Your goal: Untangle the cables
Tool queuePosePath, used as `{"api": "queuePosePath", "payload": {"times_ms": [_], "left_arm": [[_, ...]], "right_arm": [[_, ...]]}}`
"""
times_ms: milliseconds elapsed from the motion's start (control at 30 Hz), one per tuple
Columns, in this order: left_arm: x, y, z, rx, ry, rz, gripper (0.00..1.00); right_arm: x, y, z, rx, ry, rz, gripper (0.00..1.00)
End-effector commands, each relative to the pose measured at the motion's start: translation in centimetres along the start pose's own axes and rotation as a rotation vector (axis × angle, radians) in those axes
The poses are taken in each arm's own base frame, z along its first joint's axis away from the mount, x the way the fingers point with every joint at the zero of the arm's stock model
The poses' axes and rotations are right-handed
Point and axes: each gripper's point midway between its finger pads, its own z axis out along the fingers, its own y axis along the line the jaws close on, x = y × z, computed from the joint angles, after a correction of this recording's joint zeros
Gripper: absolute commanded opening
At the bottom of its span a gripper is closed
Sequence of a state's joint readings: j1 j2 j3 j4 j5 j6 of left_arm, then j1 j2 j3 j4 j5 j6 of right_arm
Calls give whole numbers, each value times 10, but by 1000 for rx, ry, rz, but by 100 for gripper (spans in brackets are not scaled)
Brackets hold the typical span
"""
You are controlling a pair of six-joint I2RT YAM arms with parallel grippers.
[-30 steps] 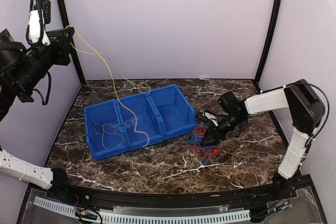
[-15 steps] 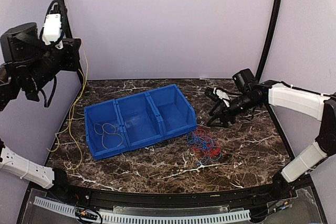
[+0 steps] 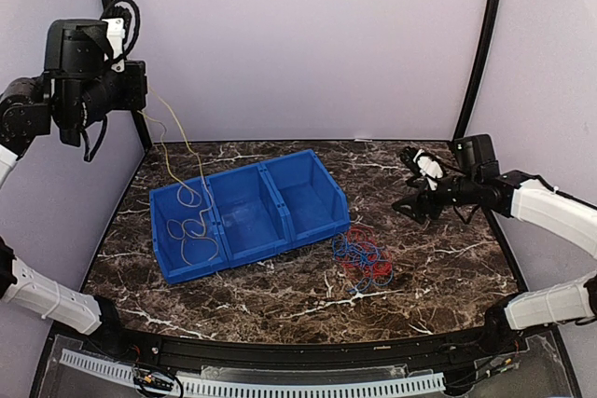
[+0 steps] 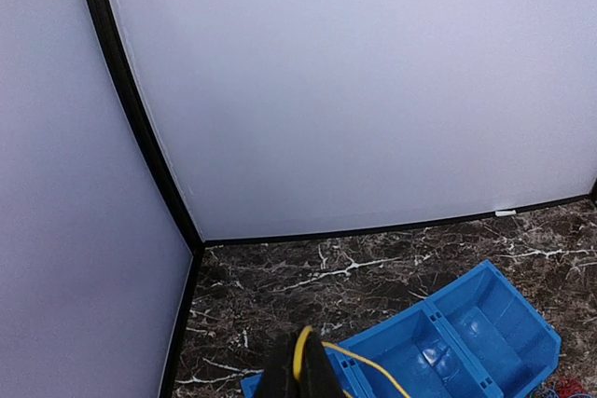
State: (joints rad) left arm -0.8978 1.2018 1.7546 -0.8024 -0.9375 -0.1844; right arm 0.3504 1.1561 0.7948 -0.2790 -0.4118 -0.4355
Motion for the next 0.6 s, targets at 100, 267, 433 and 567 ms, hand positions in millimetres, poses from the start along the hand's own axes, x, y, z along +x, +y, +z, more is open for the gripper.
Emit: {"api": "queuePosePath", "payload": {"times_ms": [100, 267, 433, 567], "left_arm": [[3, -2, 8, 6, 15, 9, 0], [16, -4, 16, -14, 44, 28, 0], [33, 0, 23, -34, 73, 36, 0], [52, 0, 29, -24, 101, 34, 0]], "right_arm": [[-1, -3, 4, -4, -25, 2, 82], [4, 2, 8, -37, -12, 9, 82], [5, 8, 10, -75, -9, 12, 82], [7, 10, 12, -90, -4, 16, 82]]}}
